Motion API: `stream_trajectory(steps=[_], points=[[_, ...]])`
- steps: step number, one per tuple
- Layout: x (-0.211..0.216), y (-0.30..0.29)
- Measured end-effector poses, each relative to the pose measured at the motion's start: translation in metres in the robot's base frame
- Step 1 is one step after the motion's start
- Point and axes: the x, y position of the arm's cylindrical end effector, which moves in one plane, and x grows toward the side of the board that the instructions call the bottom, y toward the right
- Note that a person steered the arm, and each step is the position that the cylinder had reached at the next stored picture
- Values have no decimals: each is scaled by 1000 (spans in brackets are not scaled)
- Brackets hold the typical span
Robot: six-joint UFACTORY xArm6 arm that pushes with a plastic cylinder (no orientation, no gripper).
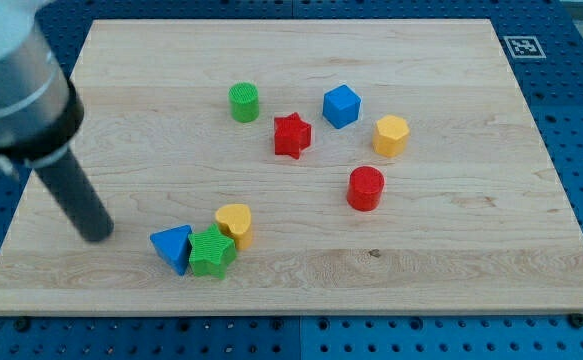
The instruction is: Place the blue triangle left to the red star
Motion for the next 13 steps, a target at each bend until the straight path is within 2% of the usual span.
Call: stream_trajectory(steps=[1,2,3,5,7,10,12,13], points=[[48,40],[44,112],[44,124],[46,123],[31,73],[-21,71],[11,37],[-3,1]])
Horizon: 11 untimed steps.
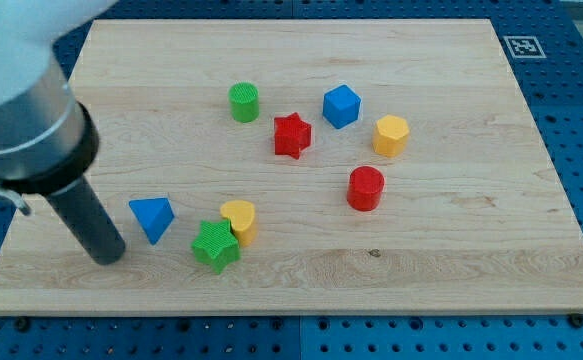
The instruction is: Place the blue triangle left to the red star
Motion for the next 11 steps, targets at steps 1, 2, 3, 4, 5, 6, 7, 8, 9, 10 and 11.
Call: stream_trajectory(steps=[1,2,3,4,5,6,7,8,9,10,11], points=[[-19,26],[-33,64],[-45,92],[-52,98],[-53,96],[-39,96],[-33,109],[-33,128],[-34,140],[-45,142],[-63,146]])
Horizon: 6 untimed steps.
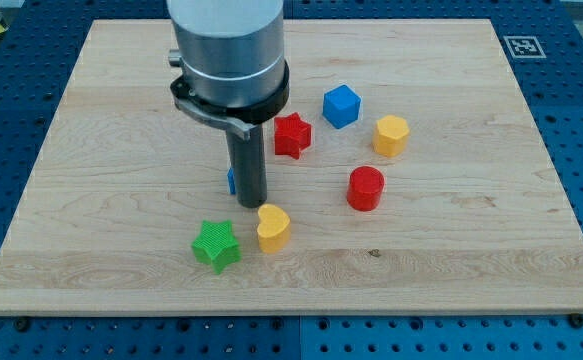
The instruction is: Place the blue triangle left to the red star
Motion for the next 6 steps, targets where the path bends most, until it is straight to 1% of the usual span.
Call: stream_trajectory(steps=[3,5,6], points=[[-14,-6],[-34,-25],[-34,-43]])
